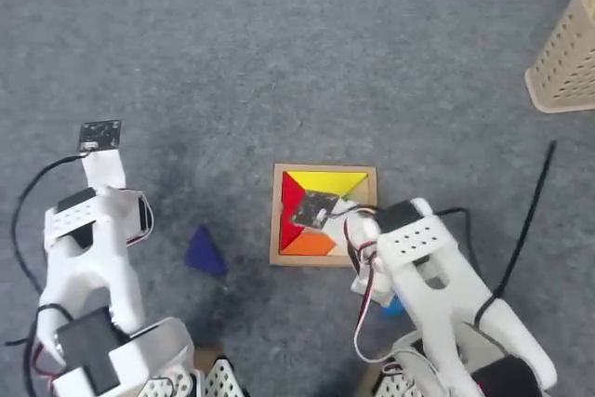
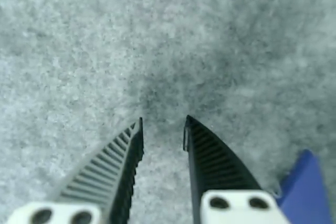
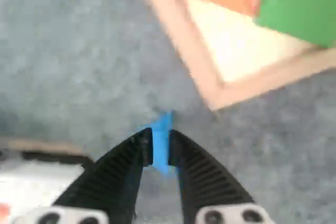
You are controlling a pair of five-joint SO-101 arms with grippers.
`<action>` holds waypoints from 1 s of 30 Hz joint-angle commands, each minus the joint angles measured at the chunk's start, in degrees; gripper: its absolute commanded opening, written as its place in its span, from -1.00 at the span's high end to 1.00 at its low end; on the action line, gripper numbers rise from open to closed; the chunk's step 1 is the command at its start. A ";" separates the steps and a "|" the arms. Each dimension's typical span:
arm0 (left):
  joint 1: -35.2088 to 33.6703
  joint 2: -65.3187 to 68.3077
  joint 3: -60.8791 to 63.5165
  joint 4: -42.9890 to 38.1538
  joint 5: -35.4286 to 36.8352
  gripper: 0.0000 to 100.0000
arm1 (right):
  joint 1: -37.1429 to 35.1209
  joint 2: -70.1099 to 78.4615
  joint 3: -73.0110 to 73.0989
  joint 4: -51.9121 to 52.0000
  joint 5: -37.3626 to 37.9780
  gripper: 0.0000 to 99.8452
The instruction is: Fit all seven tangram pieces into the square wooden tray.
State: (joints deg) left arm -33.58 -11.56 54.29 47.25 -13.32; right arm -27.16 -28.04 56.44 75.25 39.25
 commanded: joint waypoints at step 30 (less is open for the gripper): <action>0.26 -2.64 -0.31 -0.97 0.53 0.75 | 2.51 -0.92 9.23 -8.40 0.88 0.72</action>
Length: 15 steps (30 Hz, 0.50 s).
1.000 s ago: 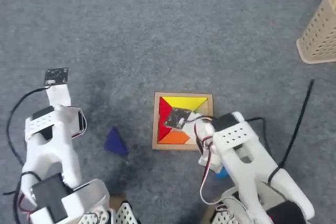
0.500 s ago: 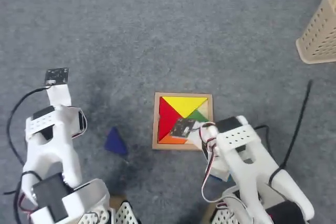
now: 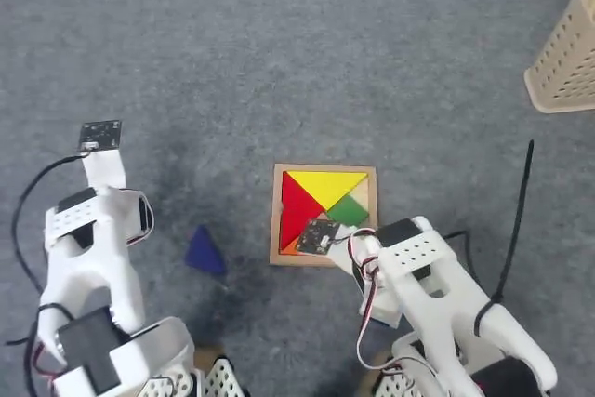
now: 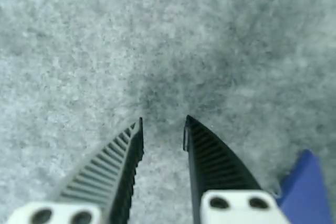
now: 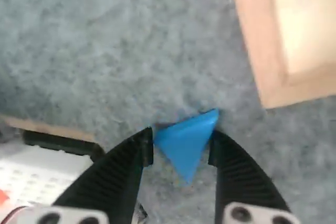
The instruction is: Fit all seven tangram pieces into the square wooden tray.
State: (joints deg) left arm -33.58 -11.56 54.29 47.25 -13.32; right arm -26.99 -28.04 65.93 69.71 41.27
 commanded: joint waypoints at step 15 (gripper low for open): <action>0.26 -2.64 -0.31 -0.97 0.53 0.75 | 18.42 -1.54 -18.81 7.60 -4.66 0.92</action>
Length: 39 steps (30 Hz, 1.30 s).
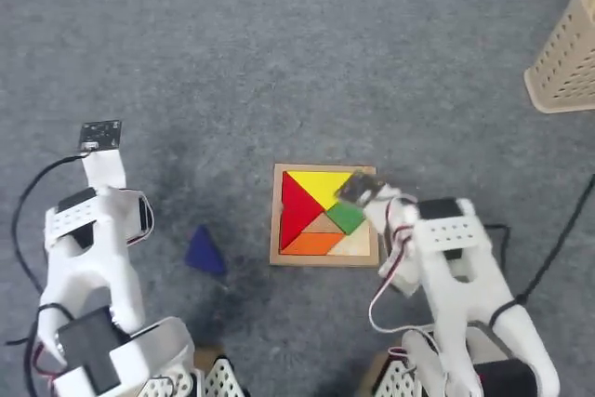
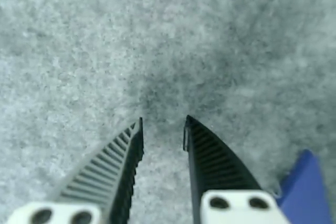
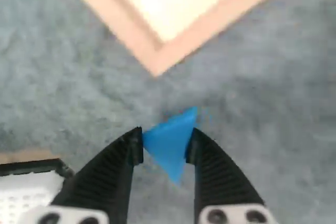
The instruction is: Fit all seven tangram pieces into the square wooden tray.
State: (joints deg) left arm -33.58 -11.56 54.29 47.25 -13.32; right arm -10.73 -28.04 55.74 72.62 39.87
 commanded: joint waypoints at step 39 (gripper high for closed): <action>0.44 -3.08 0.48 -1.23 0.18 0.75 | -12.44 44.79 -54.59 1.54 -41.93 0.73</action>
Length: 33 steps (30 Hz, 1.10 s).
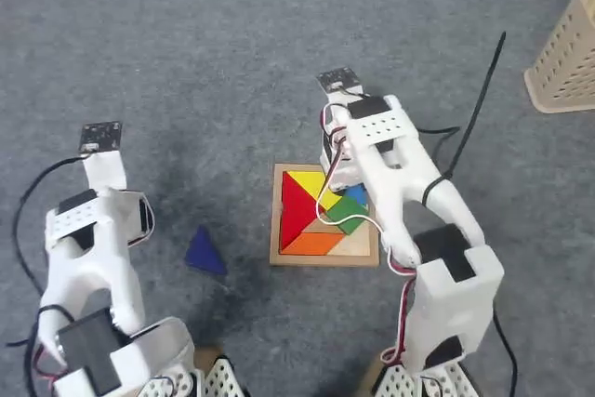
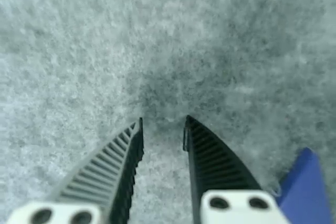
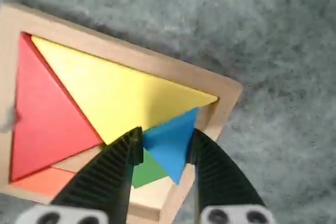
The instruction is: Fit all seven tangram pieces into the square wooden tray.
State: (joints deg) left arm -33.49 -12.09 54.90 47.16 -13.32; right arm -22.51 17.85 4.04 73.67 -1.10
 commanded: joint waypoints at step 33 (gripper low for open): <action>0.35 -2.20 -0.13 -1.14 0.44 0.75 | -0.22 -19.03 8.62 -0.04 -0.53 0.99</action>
State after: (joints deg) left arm -33.49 -12.18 54.90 46.90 -13.32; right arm -22.68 5.89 11.34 73.67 -1.45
